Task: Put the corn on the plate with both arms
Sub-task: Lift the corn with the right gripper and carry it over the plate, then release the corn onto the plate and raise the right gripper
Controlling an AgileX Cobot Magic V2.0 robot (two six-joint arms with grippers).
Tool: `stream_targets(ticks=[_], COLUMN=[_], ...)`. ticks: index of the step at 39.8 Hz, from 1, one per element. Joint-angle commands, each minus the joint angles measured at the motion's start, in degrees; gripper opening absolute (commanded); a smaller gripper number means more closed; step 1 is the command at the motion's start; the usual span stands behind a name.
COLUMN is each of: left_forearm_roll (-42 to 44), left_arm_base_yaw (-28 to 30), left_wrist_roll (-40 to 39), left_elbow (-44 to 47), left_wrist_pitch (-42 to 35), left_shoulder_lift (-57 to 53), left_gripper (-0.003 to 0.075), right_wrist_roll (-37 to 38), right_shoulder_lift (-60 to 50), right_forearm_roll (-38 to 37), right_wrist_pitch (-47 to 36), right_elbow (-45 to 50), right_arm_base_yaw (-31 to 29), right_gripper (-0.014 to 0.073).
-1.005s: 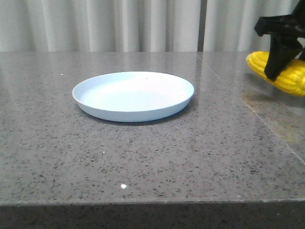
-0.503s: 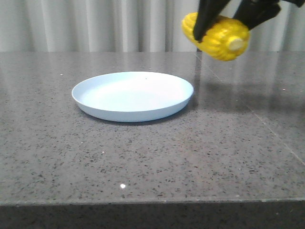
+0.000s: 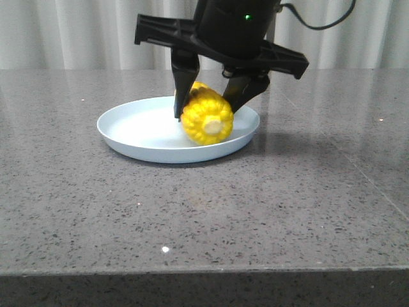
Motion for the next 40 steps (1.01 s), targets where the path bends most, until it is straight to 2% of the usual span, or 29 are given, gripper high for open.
stream_targets(ticks=[1, 4, 6, 14, 20, 24, 32, 40], left_forearm_roll=[-0.27, -0.27, -0.27, -0.27, -0.27, -0.27, -0.27, -0.27], left_arm_base_yaw=[0.02, 0.02, 0.02, 0.02, 0.02, 0.02, 0.02, 0.02], left_wrist_roll=[0.00, 0.00, 0.00, 0.00, 0.00, 0.00, 0.00, 0.00], left_elbow=[-1.50, -1.50, -1.50, -1.50, -1.50, -1.50, -1.50, -1.50], left_wrist_pitch=[-4.87, -4.87, -4.87, -4.87, -4.87, -4.87, -4.87, -4.87], left_shoulder_lift=[-0.33, -0.33, -0.33, -0.33, -0.33, -0.33, -0.33, -0.33], left_gripper=[-0.0020, -0.0020, -0.0020, -0.0020, -0.0020, -0.0020, -0.0020, -0.0020], right_wrist_roll=[0.26, 0.26, 0.26, 0.20, -1.79, -5.01, -10.74, -11.54], right_shoulder_lift=[-2.45, -2.54, -2.69, -6.14, -10.30, -12.83, -15.86, -18.05], right_forearm_roll=[0.47, 1.18, 1.78, 2.40, 2.40, 2.40, 2.34, -3.37], right_wrist_pitch=[-2.67, -2.67, -2.74, -3.21, -2.06, 0.56, 7.46, 12.18], right_elbow=[-2.02, -2.02, -2.19, -2.83, -2.83, -2.83, -2.76, -2.07], right_arm_base_yaw=[0.09, 0.09, 0.09, -0.74, -4.66, -8.09, -15.04, -20.65], right_gripper=[0.0438, 0.0566, 0.0615, 0.0592, 0.0577, 0.0476, 0.0126, -0.0102])
